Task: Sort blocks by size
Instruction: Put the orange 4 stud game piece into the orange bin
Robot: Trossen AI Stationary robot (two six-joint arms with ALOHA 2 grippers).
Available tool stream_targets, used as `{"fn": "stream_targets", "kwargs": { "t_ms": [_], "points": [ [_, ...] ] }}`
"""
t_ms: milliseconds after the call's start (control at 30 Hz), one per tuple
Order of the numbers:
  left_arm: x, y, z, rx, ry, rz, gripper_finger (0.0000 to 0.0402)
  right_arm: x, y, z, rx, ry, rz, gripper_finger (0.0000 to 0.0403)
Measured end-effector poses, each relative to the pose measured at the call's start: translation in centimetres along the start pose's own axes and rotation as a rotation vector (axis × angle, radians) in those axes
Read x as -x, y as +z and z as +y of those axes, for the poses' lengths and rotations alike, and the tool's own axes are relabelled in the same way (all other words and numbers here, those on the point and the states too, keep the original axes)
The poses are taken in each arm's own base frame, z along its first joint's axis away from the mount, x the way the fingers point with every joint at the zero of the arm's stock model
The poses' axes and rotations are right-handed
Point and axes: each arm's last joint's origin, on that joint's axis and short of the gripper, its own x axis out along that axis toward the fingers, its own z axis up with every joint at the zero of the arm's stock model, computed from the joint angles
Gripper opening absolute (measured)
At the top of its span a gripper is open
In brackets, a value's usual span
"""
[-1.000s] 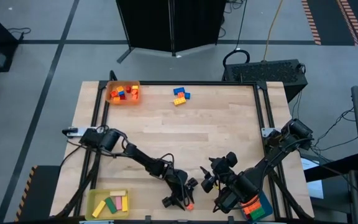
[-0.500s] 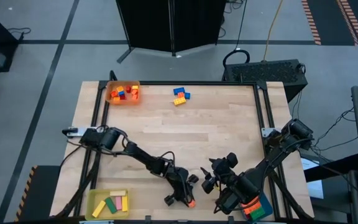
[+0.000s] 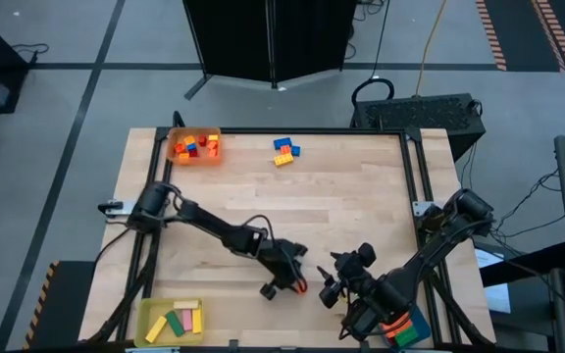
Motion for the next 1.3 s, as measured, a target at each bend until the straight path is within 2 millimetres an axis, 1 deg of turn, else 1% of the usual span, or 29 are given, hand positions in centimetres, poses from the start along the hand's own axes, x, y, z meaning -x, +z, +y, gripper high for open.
{"fn": "stream_targets", "kwargs": {
  "t_ms": [167,300,433,533,667,767,867,933,1100,1300],
  "points": [
    [3.7,-0.1,0.6,0.005,0.107,-0.007,0.0125,-0.3,-0.4,0.0,0.002,-0.015,0.006,0.0238],
    [7.3,-1.2,0.9,0.035,0.213,0.019,0.0125,-0.3,-0.3,-0.2,-0.043,-0.029,-0.019,0.0238],
    [11.9,-2.4,1.2,0.111,0.347,0.012,0.0125,-0.4,-0.2,-0.4,-0.062,-0.044,-0.051,0.0238],
    [15.5,-3.6,1.3,0.199,0.445,0.034,0.0125,-1.1,0.4,-0.8,-0.058,-0.084,-0.048,0.0238],
    [19.9,-4.4,1.4,0.306,0.604,0.022,0.0125,-3.0,1.6,-1.2,-0.038,-0.156,0.008,0.0238],
    [22.7,-5.2,1.4,0.368,0.739,0.037,0.0125,-4.7,2.8,-1.7,0.01,-0.208,0.057,0.0238],
    [25.2,-5.6,1.5,0.411,0.861,0.077,0.0125,-6.5,4.4,-2.5,0.077,-0.26,0.113,0.0238],
    [26.5,-5.8,1.6,0.444,0.927,0.083,0.0125,-7.6,5.8,-3.4,0.122,-0.294,0.152,0.0238],
    [29.4,-6.9,1.9,0.533,1.012,0.099,0.0125,-11.2,9.3,-5.5,0.179,-0.342,0.219,0.0238],
    [32.4,-8.9,2.7,0.65,1.115,0.144,0.0125,-15.7,13.3,-7.4,0.252,-0.245,0.272,0.0238]
  ]
}}
